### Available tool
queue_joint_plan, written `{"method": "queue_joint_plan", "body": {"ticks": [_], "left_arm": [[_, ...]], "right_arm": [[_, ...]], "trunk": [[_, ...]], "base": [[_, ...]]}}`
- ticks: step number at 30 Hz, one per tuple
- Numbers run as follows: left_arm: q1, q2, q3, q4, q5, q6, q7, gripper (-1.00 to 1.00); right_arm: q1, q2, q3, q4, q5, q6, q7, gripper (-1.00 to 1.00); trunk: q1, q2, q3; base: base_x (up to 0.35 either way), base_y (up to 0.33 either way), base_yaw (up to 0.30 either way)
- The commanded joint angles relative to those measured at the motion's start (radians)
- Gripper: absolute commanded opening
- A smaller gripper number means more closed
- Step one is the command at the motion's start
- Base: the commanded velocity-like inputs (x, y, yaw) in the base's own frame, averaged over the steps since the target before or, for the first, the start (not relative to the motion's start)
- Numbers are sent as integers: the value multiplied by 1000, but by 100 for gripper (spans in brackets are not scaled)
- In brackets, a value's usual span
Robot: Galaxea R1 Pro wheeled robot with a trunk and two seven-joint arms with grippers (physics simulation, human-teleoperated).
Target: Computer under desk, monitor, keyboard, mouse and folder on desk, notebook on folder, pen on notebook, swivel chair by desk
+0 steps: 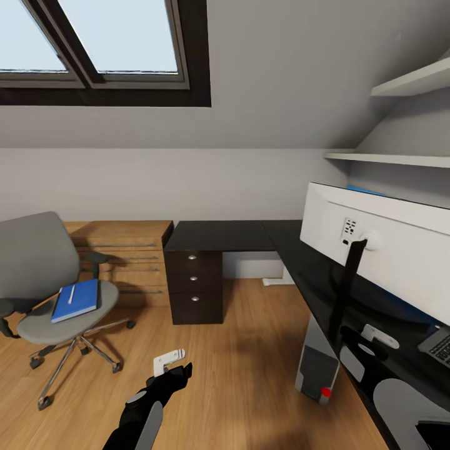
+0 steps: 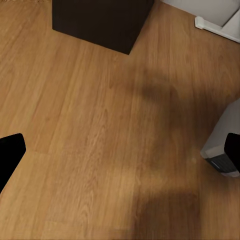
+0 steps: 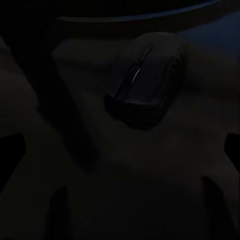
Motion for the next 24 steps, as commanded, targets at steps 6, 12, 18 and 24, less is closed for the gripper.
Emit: {"method": "queue_joint_plan", "body": {"ticks": [6, 12, 18, 24], "left_arm": [[-1, 0, -2, -1, 11, 4, 9, 100], [-1, 0, -2, -1, 10, 4, 9, 100], [-1, 0, -2, -1, 10, 4, 9, 100], [-1, 0, -2, -1, 11, 4, 9, 100]], "right_arm": [[0, 0, 0, 1, -9, -5, 0, 100], [0, -5, -1, 3, -10, -4, -1, 100], [0, -10, -2, 4, -11, -3, -1, 100], [-1, -16, -4, 12, -11, -2, -1, 100]], "trunk": [[0, -1, -1], [0, -1, -1], [0, -1, -1], [0, -1, -1]], "base": [[39, 0, 0], [5, 0, 0], [0, 0, 0], [0, 0, 0]]}}
